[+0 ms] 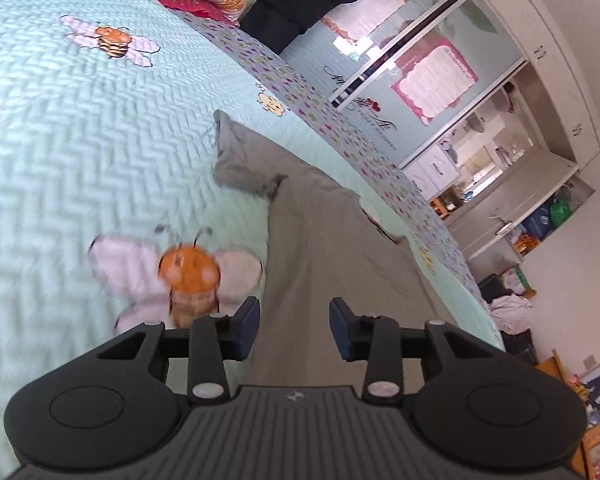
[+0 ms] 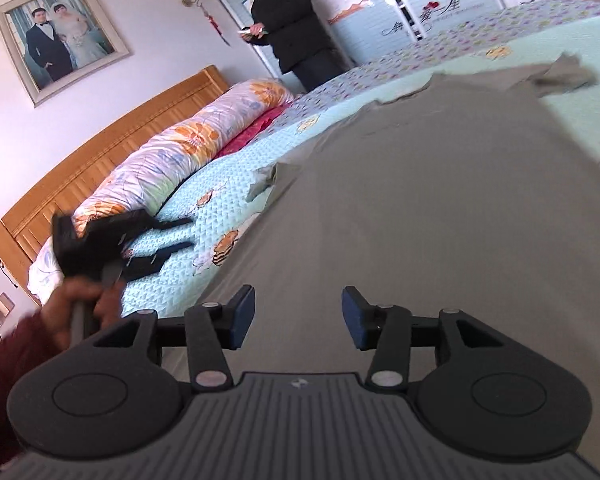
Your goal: Fold clothes
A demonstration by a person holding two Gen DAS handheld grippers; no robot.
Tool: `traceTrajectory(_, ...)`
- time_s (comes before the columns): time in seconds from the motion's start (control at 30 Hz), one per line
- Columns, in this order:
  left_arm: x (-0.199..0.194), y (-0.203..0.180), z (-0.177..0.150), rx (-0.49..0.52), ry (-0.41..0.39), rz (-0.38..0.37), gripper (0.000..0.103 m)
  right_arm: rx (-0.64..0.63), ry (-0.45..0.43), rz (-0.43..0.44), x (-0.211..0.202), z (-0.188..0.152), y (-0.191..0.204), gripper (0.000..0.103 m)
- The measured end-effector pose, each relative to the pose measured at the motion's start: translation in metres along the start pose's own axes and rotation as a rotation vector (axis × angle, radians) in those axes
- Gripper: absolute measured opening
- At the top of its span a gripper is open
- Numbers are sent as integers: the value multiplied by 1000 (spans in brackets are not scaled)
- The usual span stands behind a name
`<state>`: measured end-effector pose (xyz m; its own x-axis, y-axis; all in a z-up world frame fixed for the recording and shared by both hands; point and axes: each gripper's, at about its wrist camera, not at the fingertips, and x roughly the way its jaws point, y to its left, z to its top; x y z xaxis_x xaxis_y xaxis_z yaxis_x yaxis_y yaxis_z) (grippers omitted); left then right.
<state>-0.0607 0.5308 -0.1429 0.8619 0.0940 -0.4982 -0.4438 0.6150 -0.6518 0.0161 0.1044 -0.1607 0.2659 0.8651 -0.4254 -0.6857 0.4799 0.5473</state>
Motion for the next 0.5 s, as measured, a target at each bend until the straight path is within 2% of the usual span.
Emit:
traceTrajectory(0.07, 29, 2, 14, -5, 23, 17, 41, 5, 28, -14, 21, -16, -10, 49)
traceTrajectory(0.17, 62, 7, 20, -31, 84, 42, 40, 81, -3, 59, 14, -19, -25, 49)
traceTrajectory(0.2, 69, 8, 22, -36, 94, 46, 41, 106, -8, 78, 11, -19, -30, 45)
traceTrajectory(0.27, 80, 9, 24, -43, 98, 46, 40, 142, -9, 94, 9, -19, -36, 39)
traceTrajectory(0.43, 91, 7, 25, 1, 110, 37, 40, 165, -15, 111, 3, -22, -39, 39)
traceTrajectory(0.5, 92, 10, 24, 1, 113, 32, 37, 177, -17, 120, 4, -22, -40, 39)
